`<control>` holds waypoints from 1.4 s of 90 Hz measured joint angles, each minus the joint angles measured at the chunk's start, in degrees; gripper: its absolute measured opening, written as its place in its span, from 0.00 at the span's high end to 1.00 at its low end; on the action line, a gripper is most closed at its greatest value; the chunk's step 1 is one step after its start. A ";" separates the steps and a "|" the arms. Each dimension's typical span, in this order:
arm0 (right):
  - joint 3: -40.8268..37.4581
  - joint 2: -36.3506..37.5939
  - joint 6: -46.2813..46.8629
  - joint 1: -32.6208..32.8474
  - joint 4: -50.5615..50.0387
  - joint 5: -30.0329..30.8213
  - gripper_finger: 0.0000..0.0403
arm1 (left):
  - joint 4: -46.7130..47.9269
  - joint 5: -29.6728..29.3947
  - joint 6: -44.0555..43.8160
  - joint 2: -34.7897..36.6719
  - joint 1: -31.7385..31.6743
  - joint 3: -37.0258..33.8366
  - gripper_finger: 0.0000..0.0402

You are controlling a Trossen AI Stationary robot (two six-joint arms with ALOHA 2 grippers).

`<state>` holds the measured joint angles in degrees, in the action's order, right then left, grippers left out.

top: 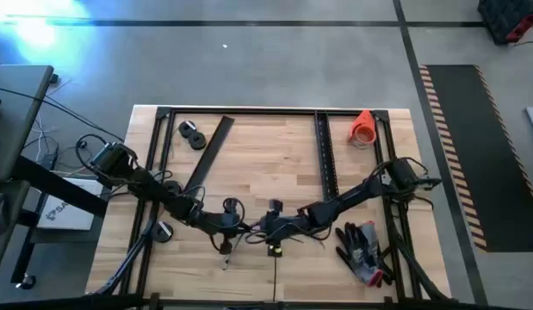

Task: Ziptie cables
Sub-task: Wrap the black zip tie on the cables

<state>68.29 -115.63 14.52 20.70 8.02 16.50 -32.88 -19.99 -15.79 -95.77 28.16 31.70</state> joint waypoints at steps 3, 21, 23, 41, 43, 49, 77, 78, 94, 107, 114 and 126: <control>0.00 0.00 0.26 -0.01 0.13 0.00 0.71 | 0.01 -0.01 -0.01 0.00 0.00 0.00 0.97; 0.00 0.00 2.08 0.14 0.34 -0.21 0.94 | 0.04 0.02 -0.04 0.00 0.00 0.00 0.97; 0.00 0.00 2.17 0.27 0.34 -0.21 0.96 | 0.04 0.02 -0.04 0.00 0.00 0.00 0.97; 0.00 0.35 7.14 2.74 -1.58 1.12 1.00 | 1.20 0.32 -0.22 0.00 0.12 0.07 0.97; 0.00 0.47 8.34 3.19 -2.40 1.18 1.00 | 1.42 0.44 -0.24 0.00 0.19 0.07 0.97; 0.00 1.01 12.38 4.71 -6.16 1.17 1.00 | 1.94 0.44 -0.22 0.00 0.53 0.09 0.97; 0.02 1.09 33.99 14.30 -23.18 0.94 1.00 | 5.71 -0.24 -1.63 -0.02 1.97 0.00 0.97; 0.02 1.09 34.66 14.60 -23.58 0.91 1.00 | 5.92 -0.24 -1.70 -0.02 1.97 0.00 0.97; -0.02 1.71 40.47 17.34 -26.41 2.42 1.00 | 6.35 -0.37 -2.43 -0.02 1.94 -0.02 0.97; 0.00 4.38 39.56 16.66 -26.32 1.33 1.00 | 6.21 0.11 -5.23 -0.02 1.90 -0.02 0.94; 0.00 5.99 38.01 15.89 -26.39 -0.54 0.98 | 6.25 0.94 -6.47 -0.01 1.90 -0.02 0.88; 0.00 8.87 34.86 14.87 -27.17 -3.51 0.86 | 6.39 2.98 -9.06 0.63 1.90 -0.02 0.74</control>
<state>68.29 -106.77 49.38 35.57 -19.15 13.00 -26.50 -17.01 -24.85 -95.14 30.06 31.68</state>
